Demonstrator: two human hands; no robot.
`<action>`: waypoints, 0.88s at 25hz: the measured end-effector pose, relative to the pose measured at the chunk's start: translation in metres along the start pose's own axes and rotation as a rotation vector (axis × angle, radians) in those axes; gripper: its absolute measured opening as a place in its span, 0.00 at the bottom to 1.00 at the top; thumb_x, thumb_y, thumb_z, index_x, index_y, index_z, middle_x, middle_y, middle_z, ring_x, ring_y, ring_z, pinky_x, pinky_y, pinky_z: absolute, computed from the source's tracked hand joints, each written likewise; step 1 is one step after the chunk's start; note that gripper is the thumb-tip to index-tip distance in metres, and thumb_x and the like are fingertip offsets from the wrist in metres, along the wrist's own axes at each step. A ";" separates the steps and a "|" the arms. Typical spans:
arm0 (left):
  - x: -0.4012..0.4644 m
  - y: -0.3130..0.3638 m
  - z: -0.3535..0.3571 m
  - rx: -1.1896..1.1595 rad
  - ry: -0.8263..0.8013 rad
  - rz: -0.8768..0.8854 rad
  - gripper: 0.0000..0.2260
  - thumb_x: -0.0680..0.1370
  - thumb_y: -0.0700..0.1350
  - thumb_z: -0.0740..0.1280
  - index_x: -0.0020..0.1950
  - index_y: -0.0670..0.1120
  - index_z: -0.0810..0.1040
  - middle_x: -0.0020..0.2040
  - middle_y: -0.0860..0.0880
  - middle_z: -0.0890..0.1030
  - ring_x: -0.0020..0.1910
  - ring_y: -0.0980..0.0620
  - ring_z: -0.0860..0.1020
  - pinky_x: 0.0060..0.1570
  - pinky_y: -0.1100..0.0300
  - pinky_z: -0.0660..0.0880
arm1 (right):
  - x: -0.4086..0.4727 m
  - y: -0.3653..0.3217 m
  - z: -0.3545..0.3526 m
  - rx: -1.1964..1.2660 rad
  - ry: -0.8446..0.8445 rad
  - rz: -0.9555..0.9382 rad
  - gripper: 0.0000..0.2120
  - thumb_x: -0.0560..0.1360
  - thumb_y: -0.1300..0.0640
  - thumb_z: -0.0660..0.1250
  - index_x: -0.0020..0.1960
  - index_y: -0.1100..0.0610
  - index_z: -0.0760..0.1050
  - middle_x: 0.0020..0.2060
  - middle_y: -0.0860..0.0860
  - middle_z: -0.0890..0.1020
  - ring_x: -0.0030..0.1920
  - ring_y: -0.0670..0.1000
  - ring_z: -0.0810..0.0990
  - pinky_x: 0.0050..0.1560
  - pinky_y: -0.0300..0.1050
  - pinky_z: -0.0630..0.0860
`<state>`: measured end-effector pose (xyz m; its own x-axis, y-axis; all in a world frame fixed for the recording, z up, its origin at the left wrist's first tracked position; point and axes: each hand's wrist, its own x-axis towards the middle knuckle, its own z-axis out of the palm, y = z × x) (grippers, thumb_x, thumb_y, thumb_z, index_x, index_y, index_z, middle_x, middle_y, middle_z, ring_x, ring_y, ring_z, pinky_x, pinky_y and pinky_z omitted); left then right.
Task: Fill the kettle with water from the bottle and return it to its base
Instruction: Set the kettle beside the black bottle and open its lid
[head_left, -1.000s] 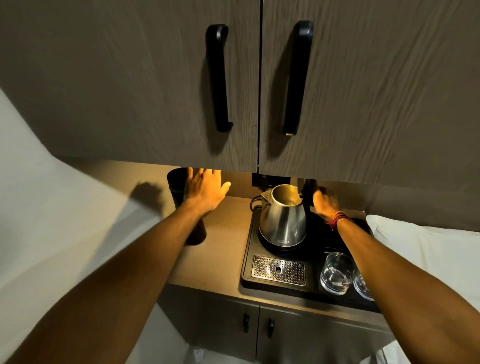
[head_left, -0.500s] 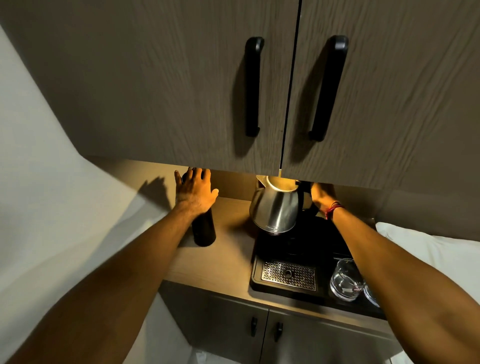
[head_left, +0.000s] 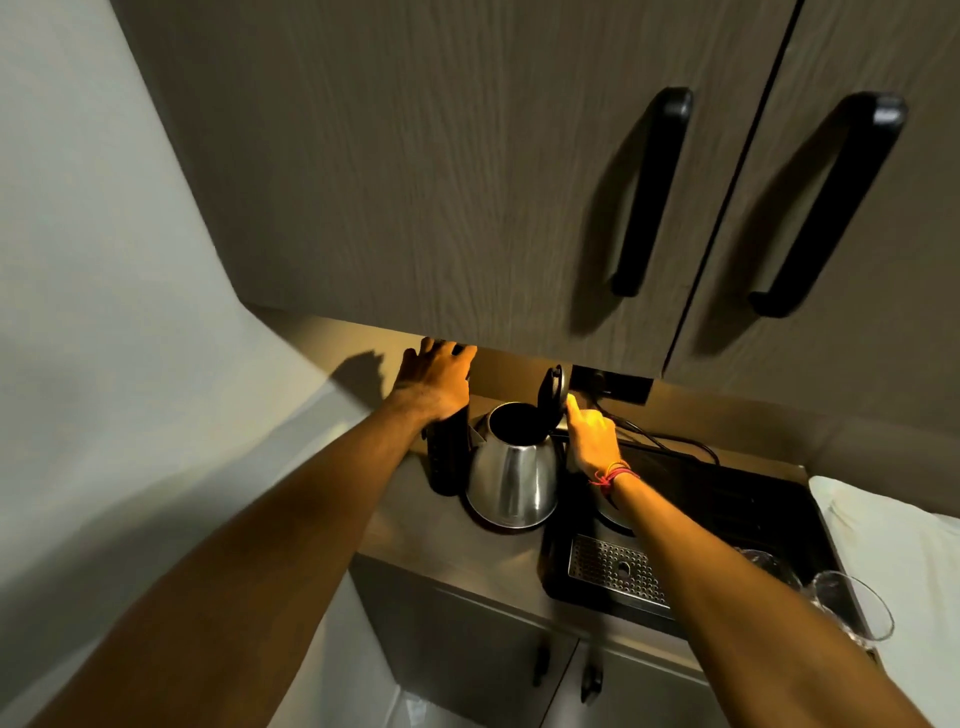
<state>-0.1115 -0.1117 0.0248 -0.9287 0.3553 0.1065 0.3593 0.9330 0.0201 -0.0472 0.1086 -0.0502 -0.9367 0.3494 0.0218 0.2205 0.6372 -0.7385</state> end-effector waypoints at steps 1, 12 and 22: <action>0.000 -0.002 0.000 0.002 -0.001 0.003 0.21 0.80 0.46 0.64 0.72 0.51 0.68 0.74 0.46 0.69 0.71 0.39 0.66 0.65 0.42 0.68 | -0.001 0.002 0.003 -0.008 -0.020 -0.023 0.19 0.81 0.59 0.54 0.70 0.58 0.67 0.50 0.67 0.80 0.52 0.66 0.79 0.50 0.56 0.71; 0.002 -0.022 -0.001 -0.010 0.011 0.004 0.21 0.80 0.49 0.67 0.72 0.48 0.68 0.73 0.43 0.69 0.71 0.39 0.67 0.64 0.42 0.74 | -0.009 -0.010 0.035 -0.135 -0.074 -0.082 0.26 0.77 0.38 0.53 0.36 0.59 0.70 0.32 0.58 0.75 0.37 0.56 0.72 0.41 0.53 0.69; 0.007 -0.049 -0.019 -0.079 0.000 -0.090 0.31 0.75 0.60 0.72 0.71 0.44 0.69 0.70 0.40 0.74 0.68 0.37 0.73 0.66 0.40 0.72 | -0.011 -0.013 0.032 -0.064 -0.077 -0.148 0.28 0.79 0.41 0.51 0.76 0.51 0.57 0.77 0.56 0.61 0.77 0.58 0.58 0.76 0.64 0.56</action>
<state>-0.1343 -0.1560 0.0438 -0.9574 0.2706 0.1005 0.2809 0.9536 0.1081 -0.0488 0.0747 -0.0622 -0.9777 0.1966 0.0737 0.0932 0.7207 -0.6869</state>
